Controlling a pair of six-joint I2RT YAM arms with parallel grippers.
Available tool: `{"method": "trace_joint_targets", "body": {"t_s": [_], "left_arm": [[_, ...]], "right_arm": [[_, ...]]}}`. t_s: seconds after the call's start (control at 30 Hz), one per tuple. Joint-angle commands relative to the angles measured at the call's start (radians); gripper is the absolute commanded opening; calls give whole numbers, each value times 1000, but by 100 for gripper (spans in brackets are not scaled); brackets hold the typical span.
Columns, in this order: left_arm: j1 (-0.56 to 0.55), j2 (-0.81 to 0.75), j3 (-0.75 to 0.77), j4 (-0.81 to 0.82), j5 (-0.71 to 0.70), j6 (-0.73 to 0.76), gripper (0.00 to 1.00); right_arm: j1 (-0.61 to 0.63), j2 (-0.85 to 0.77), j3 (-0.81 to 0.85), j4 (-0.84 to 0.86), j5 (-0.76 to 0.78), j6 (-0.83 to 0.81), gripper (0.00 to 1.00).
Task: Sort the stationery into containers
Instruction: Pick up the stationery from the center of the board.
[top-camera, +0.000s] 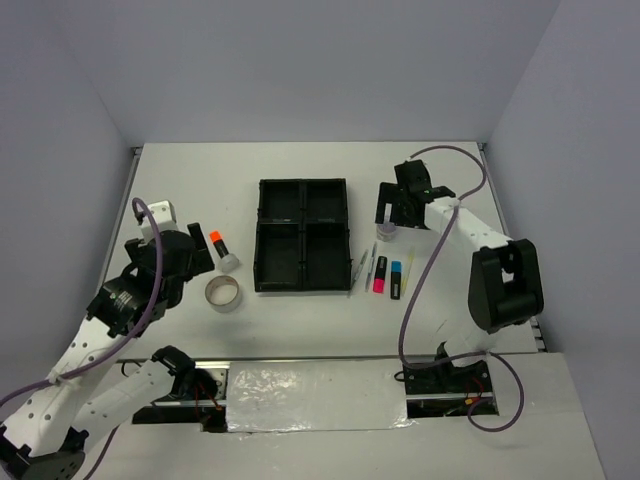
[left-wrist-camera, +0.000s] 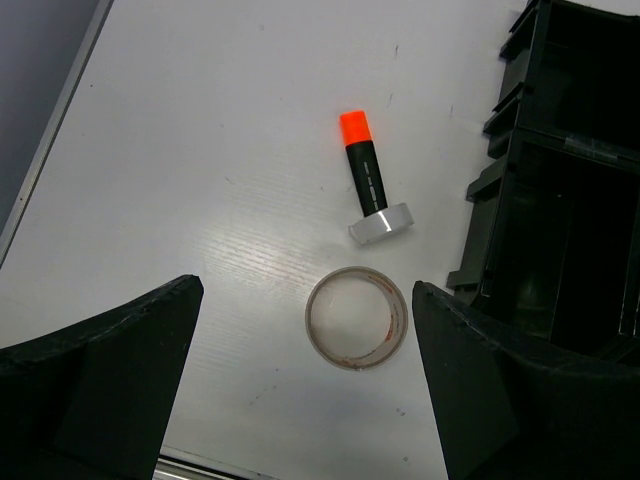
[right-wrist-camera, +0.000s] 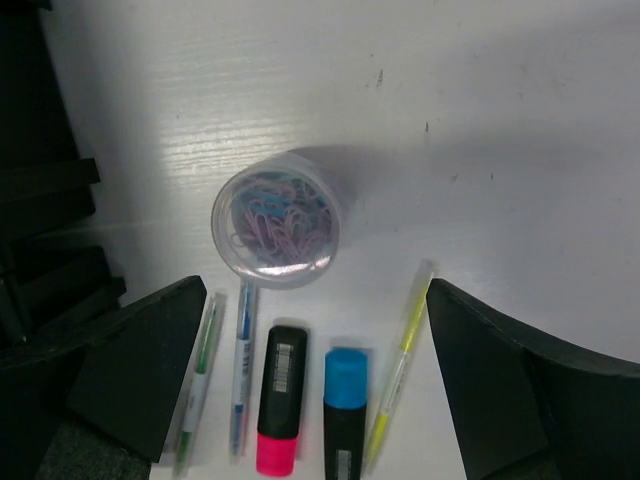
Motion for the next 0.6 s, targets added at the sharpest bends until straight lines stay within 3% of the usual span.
{"method": "trace_joint_targets", "body": {"t_s": [0.0,0.33,0.47,0.53,0.57], "left_arm": [[1,17,-2,43,30,34,99],[5,65,-5,63,67,58,99],[7,71,-5,67,75,64,99],[7,70,-6,69,78,66,99],[9,68,-6,71,83,67,99]], "right_arm": [[14,44,86,53,-22,-29,100],[30,230,126,74,-8,-52,99],[42,271,155,61,16,-57,81],[50,267,162,54,39,-57,63],[59,261,162,51,50,-55,58]]}}
